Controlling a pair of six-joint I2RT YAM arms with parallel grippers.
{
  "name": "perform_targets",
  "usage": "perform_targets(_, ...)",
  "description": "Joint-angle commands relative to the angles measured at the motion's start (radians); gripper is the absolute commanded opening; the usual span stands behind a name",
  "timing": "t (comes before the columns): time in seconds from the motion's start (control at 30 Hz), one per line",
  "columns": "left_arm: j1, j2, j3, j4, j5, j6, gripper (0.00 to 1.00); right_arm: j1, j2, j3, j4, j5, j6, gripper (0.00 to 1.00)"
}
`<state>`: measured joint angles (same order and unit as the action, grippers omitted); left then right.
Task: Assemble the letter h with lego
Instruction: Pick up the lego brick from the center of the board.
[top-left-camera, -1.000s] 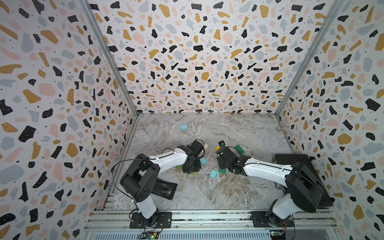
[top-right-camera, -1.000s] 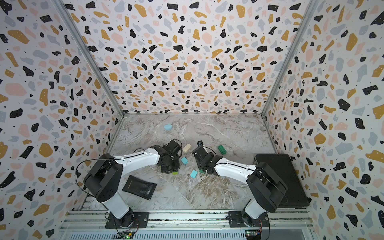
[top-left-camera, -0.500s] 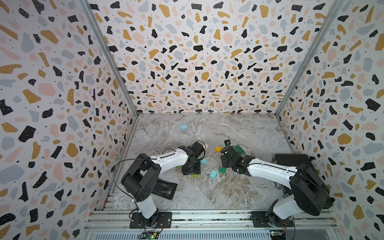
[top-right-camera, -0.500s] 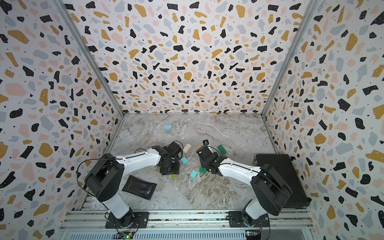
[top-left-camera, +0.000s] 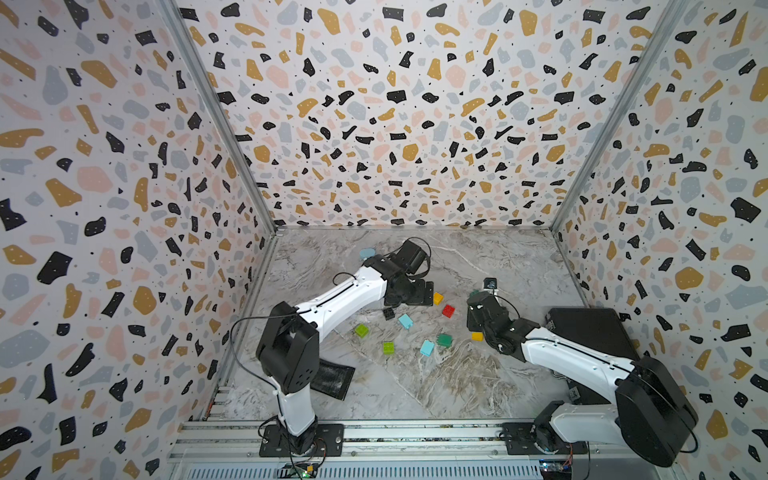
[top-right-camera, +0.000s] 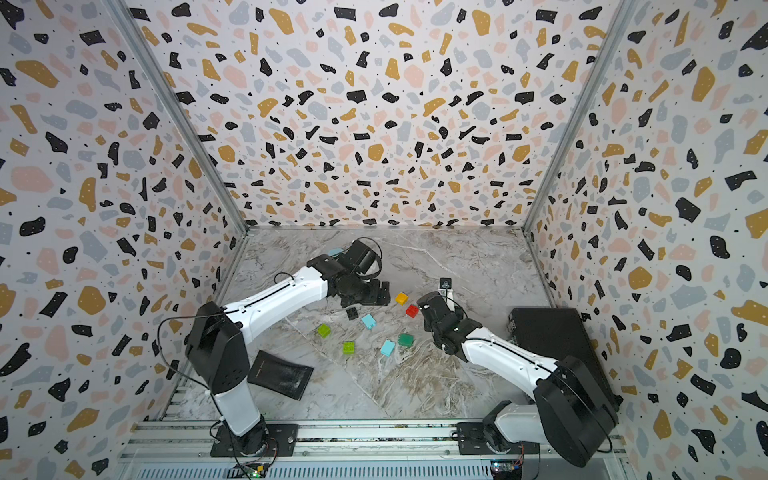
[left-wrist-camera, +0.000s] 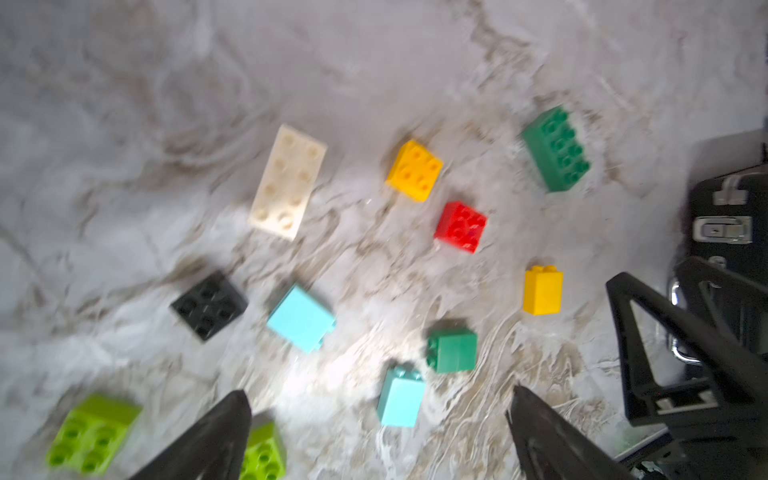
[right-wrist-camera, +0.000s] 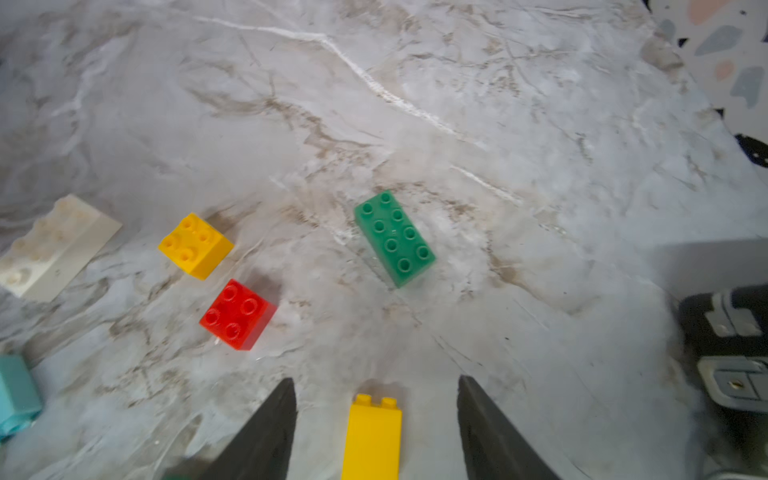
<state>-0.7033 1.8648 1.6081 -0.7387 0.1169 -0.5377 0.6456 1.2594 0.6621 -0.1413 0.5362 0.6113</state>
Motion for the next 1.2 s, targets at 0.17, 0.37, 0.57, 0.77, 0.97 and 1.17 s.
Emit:
perform_targets(0.17, -0.005, 0.287, 0.298, -0.066, 0.003, 0.256, 0.95, -0.046, -0.010, -0.021, 0.037, -0.028, 0.053, 0.63)
perform_targets(0.37, -0.005, 0.430, 0.455, -0.138, 0.016, 0.306, 0.89, -0.050, 0.015, -0.006, 0.039, -0.051, 0.051, 0.63)
perform_targets(0.57, -0.005, 0.513, 0.535, -0.168, 0.021, 0.306, 0.87, -0.055, 0.020, -0.002, 0.037, -0.056, 0.047, 0.63)
perform_targets(0.77, -0.005, 0.568, 0.604, -0.193, 0.014, 0.309, 0.80, -0.057, 0.024, 0.000, 0.037, -0.057, 0.045, 0.63)
perform_targets(0.97, -0.005, 0.590, 0.619, -0.202, 0.049, 0.299, 0.70, -0.058, 0.040, 0.011, 0.028, -0.060, 0.044, 0.63)
perform_targets(1.17, -0.005, 0.618, 0.644, -0.205, 0.064, 0.282, 0.63, -0.060, 0.048, 0.015, 0.026, -0.063, 0.042, 0.63)
